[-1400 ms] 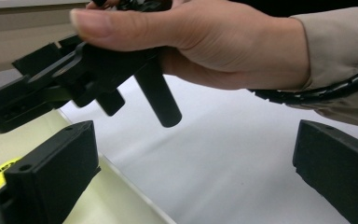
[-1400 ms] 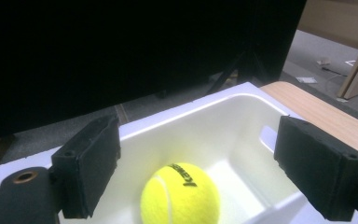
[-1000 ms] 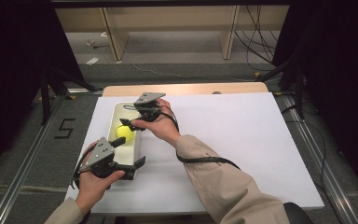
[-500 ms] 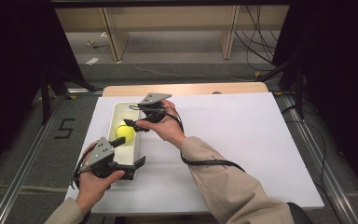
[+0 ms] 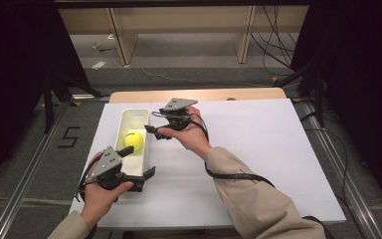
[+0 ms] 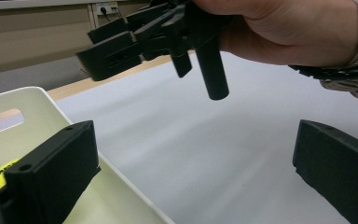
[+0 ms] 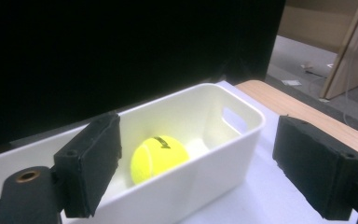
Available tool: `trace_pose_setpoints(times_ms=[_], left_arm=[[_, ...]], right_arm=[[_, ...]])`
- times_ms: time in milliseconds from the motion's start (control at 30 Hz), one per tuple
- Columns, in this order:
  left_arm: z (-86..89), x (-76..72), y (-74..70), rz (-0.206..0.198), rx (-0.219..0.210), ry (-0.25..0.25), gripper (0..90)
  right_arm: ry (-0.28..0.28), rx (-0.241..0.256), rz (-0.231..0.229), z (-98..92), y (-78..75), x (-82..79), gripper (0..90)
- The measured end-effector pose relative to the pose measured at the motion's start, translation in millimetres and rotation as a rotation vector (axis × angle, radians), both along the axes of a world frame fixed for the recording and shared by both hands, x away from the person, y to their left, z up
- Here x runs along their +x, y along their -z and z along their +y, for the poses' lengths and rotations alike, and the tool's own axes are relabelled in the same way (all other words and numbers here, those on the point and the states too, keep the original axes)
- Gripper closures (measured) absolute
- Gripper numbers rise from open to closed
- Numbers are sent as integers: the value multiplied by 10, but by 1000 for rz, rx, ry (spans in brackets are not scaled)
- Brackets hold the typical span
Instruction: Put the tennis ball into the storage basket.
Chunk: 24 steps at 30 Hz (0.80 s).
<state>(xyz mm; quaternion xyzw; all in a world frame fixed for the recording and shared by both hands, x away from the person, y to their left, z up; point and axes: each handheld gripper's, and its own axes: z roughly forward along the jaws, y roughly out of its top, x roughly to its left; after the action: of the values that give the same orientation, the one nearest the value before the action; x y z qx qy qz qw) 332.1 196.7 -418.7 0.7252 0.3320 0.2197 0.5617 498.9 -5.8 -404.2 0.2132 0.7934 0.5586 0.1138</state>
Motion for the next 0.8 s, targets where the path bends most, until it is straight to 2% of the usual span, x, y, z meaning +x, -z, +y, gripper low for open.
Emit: trace_pose_setpoints(times_ms=[800], left_arm=[[12,6,6,-2,7,-9,0]], right_arm=[[102,-3,-9,-762,18,-68,164]])
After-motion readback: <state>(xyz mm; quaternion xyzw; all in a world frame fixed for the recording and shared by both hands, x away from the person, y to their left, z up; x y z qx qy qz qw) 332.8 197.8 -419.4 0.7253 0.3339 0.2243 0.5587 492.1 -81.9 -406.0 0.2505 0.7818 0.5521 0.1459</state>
